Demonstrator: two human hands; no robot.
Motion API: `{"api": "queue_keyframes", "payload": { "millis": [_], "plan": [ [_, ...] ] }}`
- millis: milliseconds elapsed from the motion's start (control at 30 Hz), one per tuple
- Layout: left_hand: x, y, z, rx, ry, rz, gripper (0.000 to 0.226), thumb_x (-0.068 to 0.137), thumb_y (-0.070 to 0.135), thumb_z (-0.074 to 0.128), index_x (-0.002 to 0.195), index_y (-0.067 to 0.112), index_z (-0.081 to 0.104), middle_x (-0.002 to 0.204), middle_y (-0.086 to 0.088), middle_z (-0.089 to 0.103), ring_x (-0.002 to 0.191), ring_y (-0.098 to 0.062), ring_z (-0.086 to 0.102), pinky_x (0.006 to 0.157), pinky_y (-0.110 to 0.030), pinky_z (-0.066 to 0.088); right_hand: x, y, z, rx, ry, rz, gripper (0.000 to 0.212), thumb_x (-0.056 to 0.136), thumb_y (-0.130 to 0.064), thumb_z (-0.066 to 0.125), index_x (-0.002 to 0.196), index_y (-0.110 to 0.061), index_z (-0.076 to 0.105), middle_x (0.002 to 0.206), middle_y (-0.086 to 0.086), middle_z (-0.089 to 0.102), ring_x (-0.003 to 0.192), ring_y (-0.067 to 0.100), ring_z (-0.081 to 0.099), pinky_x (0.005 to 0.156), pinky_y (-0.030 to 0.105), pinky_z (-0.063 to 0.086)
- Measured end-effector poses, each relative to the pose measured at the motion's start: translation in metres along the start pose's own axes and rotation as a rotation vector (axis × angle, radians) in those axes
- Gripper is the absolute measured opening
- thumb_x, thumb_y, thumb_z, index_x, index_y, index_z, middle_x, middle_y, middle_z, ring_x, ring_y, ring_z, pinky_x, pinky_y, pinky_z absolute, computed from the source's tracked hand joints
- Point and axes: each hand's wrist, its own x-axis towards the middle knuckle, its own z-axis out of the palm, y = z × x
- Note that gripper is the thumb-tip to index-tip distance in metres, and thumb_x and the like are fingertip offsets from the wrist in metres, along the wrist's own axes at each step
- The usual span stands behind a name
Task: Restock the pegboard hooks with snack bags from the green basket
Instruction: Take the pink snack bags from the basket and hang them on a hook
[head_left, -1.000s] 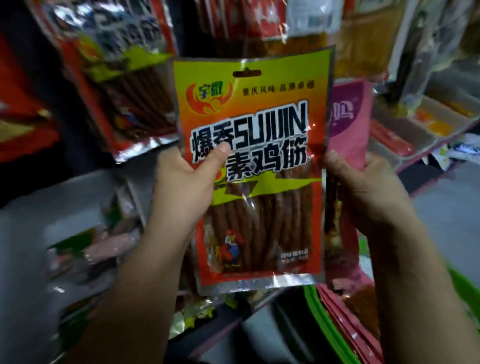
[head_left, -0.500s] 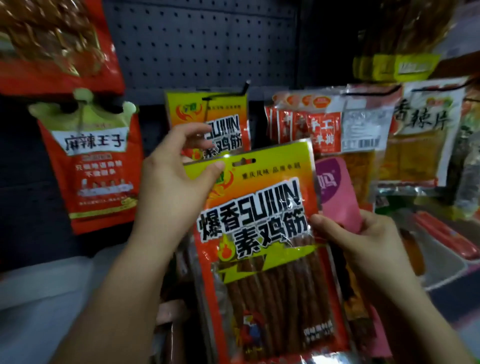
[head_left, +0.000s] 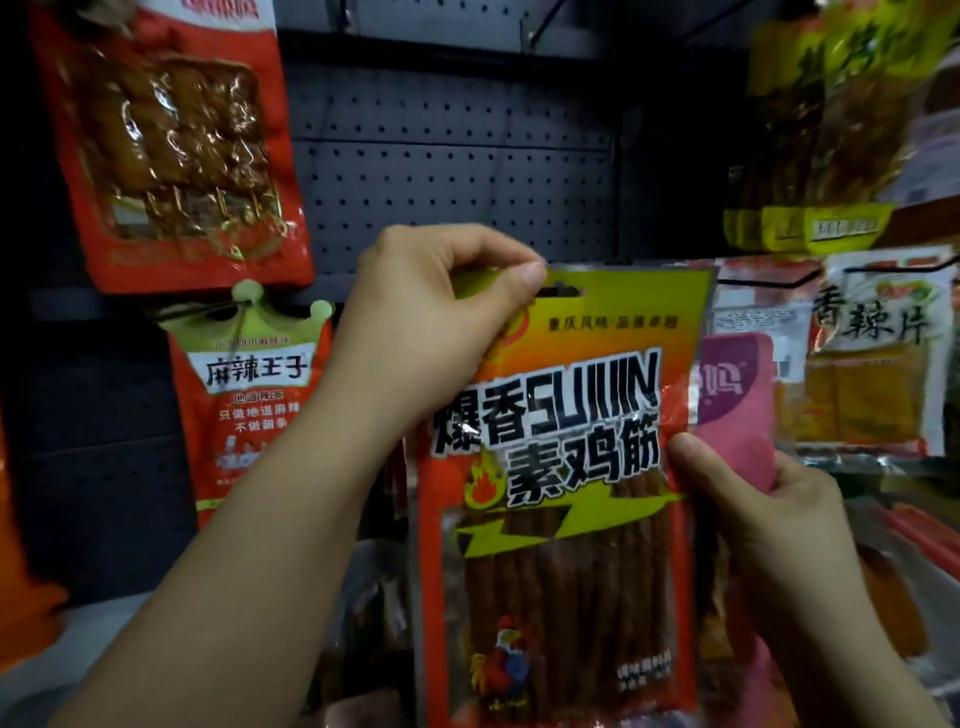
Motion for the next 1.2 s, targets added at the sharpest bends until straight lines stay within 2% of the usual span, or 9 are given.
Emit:
{"api": "queue_keyframes", "payload": {
  "millis": [67, 233, 467, 600, 700, 800, 900, 1100, 1200],
  "plan": [
    [0.009, 0.000, 0.002, 0.008, 0.010, -0.010, 0.009, 0.083, 0.031, 0.068, 0.076, 0.036, 0.070, 0.074, 0.015, 0.072, 0.070, 0.002, 0.065, 0.069, -0.023, 0.052, 0.005, -0.003, 0.004, 0.030, -0.008, 0.002, 0.018, 0.067, -0.027, 0.074, 0.063, -0.011, 0.068, 0.048, -0.005, 0.066, 0.040, 0.002, 0.056, 0.037, 0.012, 0.042],
    [0.019, -0.011, 0.006, -0.025, -0.011, -0.114, 0.015, 0.084, 0.024, 0.068, 0.072, 0.033, 0.070, 0.069, 0.017, 0.068, 0.065, 0.000, 0.061, 0.072, -0.024, 0.051, 0.013, -0.003, 0.010, 0.067, -0.050, 0.000, 0.013, 0.071, -0.020, 0.074, 0.065, -0.010, 0.069, 0.048, -0.004, 0.067, 0.039, 0.000, 0.056, 0.038, 0.009, 0.040],
    [0.012, -0.032, 0.011, -0.004, -0.049, -0.190, 0.015, 0.085, 0.030, 0.067, 0.072, 0.035, 0.069, 0.067, 0.018, 0.067, 0.065, 0.003, 0.059, 0.063, -0.020, 0.046, 0.023, 0.018, 0.008, 0.013, -0.092, 0.022, 0.023, 0.060, -0.039, 0.077, 0.066, -0.017, 0.076, 0.063, 0.002, 0.073, 0.052, 0.008, 0.066, 0.044, 0.016, 0.048],
    [0.009, -0.043, 0.006, -0.011, -0.062, -0.192, 0.004, 0.081, 0.033, 0.072, 0.081, 0.037, 0.071, 0.082, 0.020, 0.069, 0.079, 0.004, 0.063, 0.072, -0.022, 0.048, 0.032, 0.031, 0.017, -0.015, -0.097, 0.022, 0.022, 0.062, -0.043, 0.079, 0.072, -0.023, 0.077, 0.067, 0.004, 0.074, 0.061, 0.018, 0.071, 0.053, 0.031, 0.055],
    [0.010, -0.051, 0.003, 0.043, -0.047, -0.178, 0.014, 0.078, 0.026, 0.075, 0.085, 0.036, 0.069, 0.082, 0.022, 0.067, 0.079, 0.002, 0.063, 0.078, -0.025, 0.050, 0.043, 0.040, 0.029, -0.125, -0.038, -0.044, 0.022, 0.067, -0.039, 0.080, 0.060, -0.020, 0.072, 0.064, -0.007, 0.074, 0.061, 0.010, 0.070, 0.063, 0.039, 0.057],
    [0.016, -0.058, 0.005, 0.178, -0.008, -0.177, 0.020, 0.078, 0.024, 0.075, 0.081, 0.040, 0.064, 0.082, 0.024, 0.062, 0.087, -0.010, 0.063, 0.082, -0.029, 0.051, 0.055, 0.049, 0.043, -0.190, -0.003, -0.084, 0.020, 0.073, -0.038, 0.079, 0.059, -0.030, 0.066, 0.061, -0.019, 0.070, 0.059, 0.002, 0.067, 0.064, 0.036, 0.058],
    [0.027, -0.068, 0.011, 0.292, 0.016, -0.195, 0.015, 0.079, 0.024, 0.074, 0.089, 0.034, 0.068, 0.088, 0.010, 0.066, 0.093, -0.017, 0.064, 0.085, -0.034, 0.052, 0.067, 0.054, 0.054, -0.302, 0.021, -0.118, 0.026, 0.076, -0.044, 0.074, 0.056, -0.034, 0.063, 0.053, -0.020, 0.064, 0.064, 0.007, 0.067, 0.064, 0.034, 0.054],
    [0.048, -0.100, 0.022, 0.423, 0.073, -0.274, 0.021, 0.079, 0.026, 0.074, 0.099, 0.022, 0.072, 0.095, 0.005, 0.067, 0.087, -0.010, 0.057, 0.065, -0.005, 0.031, 0.088, 0.064, 0.072, -0.446, 0.049, -0.149, 0.030, 0.080, -0.053, 0.066, 0.074, -0.025, 0.072, 0.071, -0.005, 0.072, 0.070, 0.019, 0.065, 0.065, 0.035, 0.051],
    [0.055, -0.112, 0.027, 0.432, 0.079, -0.289, 0.022, 0.079, 0.025, 0.074, 0.100, 0.019, 0.071, 0.106, -0.002, 0.070, 0.099, -0.018, 0.062, 0.076, -0.018, 0.038, 0.097, 0.068, 0.079, -0.470, 0.054, -0.142, 0.032, 0.081, -0.053, 0.065, 0.081, -0.022, 0.074, 0.069, -0.007, 0.068, 0.066, 0.016, 0.060, 0.061, 0.030, 0.044]
  ]
}}
